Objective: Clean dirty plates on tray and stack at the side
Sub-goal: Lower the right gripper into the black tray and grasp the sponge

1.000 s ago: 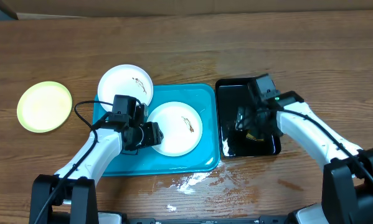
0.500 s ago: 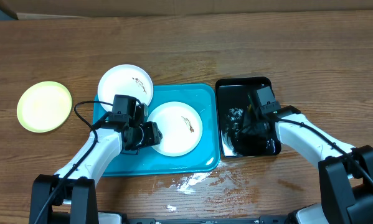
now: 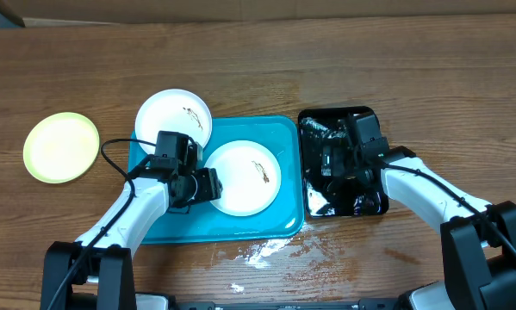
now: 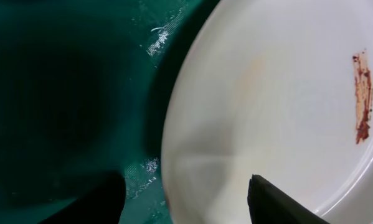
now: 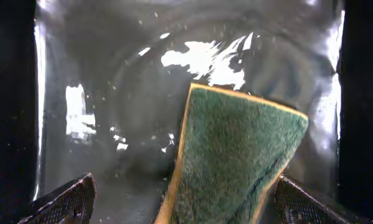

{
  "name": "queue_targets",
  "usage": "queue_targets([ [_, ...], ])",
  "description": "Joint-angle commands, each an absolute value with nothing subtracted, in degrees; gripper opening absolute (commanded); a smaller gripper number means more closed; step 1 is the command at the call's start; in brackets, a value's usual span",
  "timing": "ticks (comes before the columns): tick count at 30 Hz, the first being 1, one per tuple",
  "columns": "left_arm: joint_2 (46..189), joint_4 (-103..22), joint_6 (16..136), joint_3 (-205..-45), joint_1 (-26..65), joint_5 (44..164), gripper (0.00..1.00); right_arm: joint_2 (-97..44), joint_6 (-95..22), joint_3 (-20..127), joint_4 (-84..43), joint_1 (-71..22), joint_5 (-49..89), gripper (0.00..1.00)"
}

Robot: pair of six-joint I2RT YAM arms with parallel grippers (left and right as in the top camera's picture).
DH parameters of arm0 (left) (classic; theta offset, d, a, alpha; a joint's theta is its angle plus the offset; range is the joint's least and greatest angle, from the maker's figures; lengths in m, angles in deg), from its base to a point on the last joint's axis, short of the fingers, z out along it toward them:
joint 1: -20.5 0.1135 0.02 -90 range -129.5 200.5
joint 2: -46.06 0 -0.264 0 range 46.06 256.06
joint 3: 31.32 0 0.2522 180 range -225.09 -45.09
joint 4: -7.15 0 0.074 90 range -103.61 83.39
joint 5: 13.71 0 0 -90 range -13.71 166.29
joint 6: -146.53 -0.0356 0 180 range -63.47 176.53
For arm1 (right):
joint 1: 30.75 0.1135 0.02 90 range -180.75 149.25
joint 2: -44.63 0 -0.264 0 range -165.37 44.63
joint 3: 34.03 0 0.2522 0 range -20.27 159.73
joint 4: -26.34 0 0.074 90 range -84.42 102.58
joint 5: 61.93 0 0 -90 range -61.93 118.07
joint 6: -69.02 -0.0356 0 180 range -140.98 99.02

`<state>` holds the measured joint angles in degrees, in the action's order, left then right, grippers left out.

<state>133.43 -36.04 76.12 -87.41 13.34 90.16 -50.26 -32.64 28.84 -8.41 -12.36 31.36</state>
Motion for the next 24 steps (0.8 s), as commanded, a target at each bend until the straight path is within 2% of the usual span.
queue_targets([
  [1, 133.8, -36.2, 76.3, -88.4, 13.0, 88.1, 0.66, -50.5, -31.4, 30.0, -6.7, -12.6, 33.3, 0.93],
  [10, 133.8, -34.9, 76.1, -88.4, 13.0, 88.1, 0.67, -56.4, -33.2, 30.0, -2.3, -12.6, 34.7, 0.93],
  [11, 133.8, -34.8, 76.1, -88.4, 13.0, 88.1, 0.66, -56.6, -33.1, 30.0, -1.5, -12.6, 34.7, 0.85],
  [12, 133.8, -34.7, 76.1, -88.4, 13.0, 88.1, 0.65, -56.5, -33.2, 30.0, -0.6, -12.6, 34.7, 0.72],
  [13, 133.8, -34.7, 76.1, -88.4, 13.0, 88.1, 0.65, -56.5, -33.2, 30.0, -0.3, -12.6, 34.6, 0.63],
  [16, 133.8, -34.6, 76.0, -88.4, 13.0, 88.1, 0.66, -56.5, -33.4, 30.0, -0.5, -12.6, 34.4, 0.16],
  [17, 133.8, -34.4, 76.0, -88.4, 13.0, 88.1, 0.65, -56.5, -33.9, 30.0, -1.0, -12.6, 34.4, 0.09],
  [18, 133.8, -34.4, 76.0, -88.4, 13.0, 88.1, 0.62, -56.5, -34.5, 30.0, -1.2, -12.5, 34.4, 0.09],
  [19, 133.8, -34.2, 76.0, -88.4, 13.0, 88.1, 0.60, -56.3, -34.5, 30.4, -1.2, -12.5, 34.5, 0.46],
  [20, 133.8, -34.1, 76.0, -88.4, 13.0, 88.1, 0.58, -56.0, -34.5, 31.0, -1.4, -12.5, 34.4, 0.65],
  [21, 133.8, -34.0, 75.9, -88.4, 13.0, 88.2, 0.58, -55.5, -34.5, 31.9, -2.2, -12.5, 34.5, 0.77],
  [24, 133.8, -33.8, 75.8, -88.4, 13.0, 88.3, 0.55, -53.0, -34.5, 36.0, -6.8, -12.6, 34.4, 0.82],
])
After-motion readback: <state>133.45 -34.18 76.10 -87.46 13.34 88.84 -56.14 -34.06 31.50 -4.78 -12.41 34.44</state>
